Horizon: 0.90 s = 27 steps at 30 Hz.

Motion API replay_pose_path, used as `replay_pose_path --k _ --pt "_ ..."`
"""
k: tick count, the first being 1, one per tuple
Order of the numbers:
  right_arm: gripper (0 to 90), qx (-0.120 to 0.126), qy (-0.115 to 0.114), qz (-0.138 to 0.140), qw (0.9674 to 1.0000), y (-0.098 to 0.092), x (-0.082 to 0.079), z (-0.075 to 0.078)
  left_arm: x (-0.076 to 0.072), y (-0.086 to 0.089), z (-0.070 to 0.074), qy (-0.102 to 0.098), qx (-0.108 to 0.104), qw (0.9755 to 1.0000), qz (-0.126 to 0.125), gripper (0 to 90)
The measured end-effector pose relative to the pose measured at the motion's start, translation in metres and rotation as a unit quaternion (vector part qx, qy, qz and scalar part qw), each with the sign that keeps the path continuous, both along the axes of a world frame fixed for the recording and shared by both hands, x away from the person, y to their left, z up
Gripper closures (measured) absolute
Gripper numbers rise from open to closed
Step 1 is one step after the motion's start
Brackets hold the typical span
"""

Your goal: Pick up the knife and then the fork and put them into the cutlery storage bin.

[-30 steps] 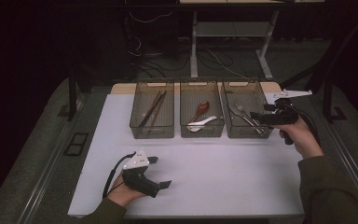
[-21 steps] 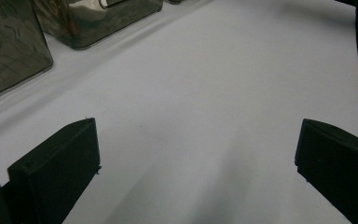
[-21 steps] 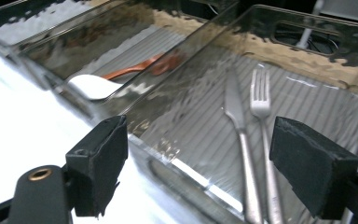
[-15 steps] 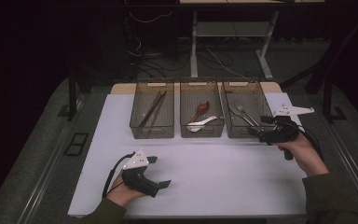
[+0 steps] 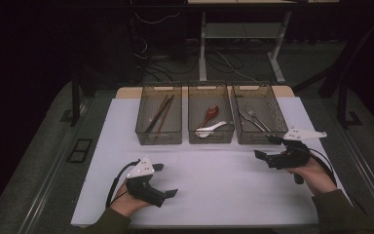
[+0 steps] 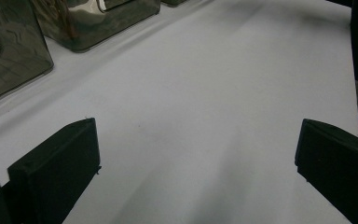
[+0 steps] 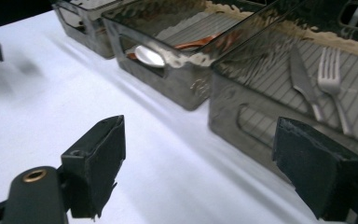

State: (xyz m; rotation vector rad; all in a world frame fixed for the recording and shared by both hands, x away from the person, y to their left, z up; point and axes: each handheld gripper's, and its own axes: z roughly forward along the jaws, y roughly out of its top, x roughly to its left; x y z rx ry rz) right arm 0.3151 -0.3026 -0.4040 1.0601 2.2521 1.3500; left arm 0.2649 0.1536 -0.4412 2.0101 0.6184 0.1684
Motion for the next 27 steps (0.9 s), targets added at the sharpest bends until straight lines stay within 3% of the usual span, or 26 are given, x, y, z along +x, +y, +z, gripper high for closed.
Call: replay_pose_path --k 19,27 --pt "17.1 0.020 -0.003 0.032 0.9993 0.008 -0.043 -0.026 -0.002 0.000 0.001 0.000 -0.002 1.0000 0.001 0.0" --pt "17.1 0.031 0.002 0.032 0.9990 0.007 -0.058 -0.037 -0.003 -0.001 0.001 0.000 0.000 1.0000 -0.001 0.0"
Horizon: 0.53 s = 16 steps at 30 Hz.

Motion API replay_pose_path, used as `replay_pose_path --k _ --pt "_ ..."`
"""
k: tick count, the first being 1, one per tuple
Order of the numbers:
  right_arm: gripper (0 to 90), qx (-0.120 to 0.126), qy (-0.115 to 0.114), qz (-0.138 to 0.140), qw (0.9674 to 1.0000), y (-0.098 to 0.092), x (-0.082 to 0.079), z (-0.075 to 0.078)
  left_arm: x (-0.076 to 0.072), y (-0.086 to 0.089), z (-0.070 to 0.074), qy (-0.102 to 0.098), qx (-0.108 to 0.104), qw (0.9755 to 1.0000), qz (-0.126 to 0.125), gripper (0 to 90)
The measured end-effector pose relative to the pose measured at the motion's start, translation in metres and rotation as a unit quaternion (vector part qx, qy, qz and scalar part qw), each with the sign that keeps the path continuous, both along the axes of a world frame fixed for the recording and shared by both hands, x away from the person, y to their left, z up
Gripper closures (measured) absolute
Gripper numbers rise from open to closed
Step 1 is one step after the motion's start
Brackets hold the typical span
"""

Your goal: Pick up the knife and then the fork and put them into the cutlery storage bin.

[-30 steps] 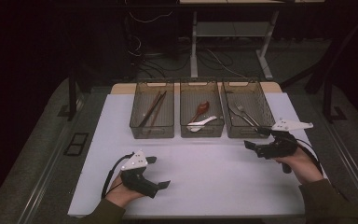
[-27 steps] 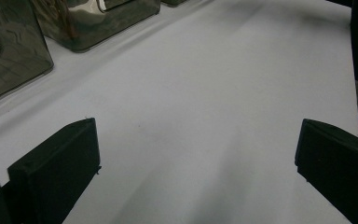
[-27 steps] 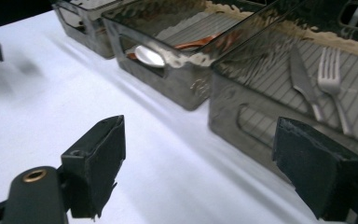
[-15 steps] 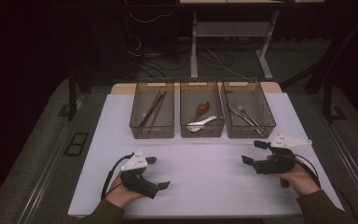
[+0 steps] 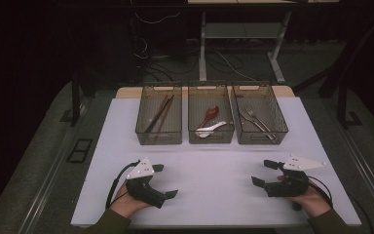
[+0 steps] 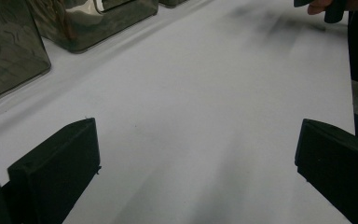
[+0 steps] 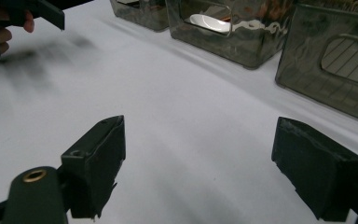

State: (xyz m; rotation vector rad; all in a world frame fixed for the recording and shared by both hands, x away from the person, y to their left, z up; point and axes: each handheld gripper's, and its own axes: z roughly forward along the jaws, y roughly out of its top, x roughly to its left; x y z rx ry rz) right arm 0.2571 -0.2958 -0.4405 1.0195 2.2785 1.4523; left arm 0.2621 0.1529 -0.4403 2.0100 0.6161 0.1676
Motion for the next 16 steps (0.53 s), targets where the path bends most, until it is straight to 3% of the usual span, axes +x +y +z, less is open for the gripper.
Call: replay_pose_path --k 16 --pt "17.1 0.000 0.006 -0.001 1.0000 -0.0048 -0.0049 -0.0061 0.0005 0.0007 -0.0007 0.001 0.002 1.0000 0.001 0.0"
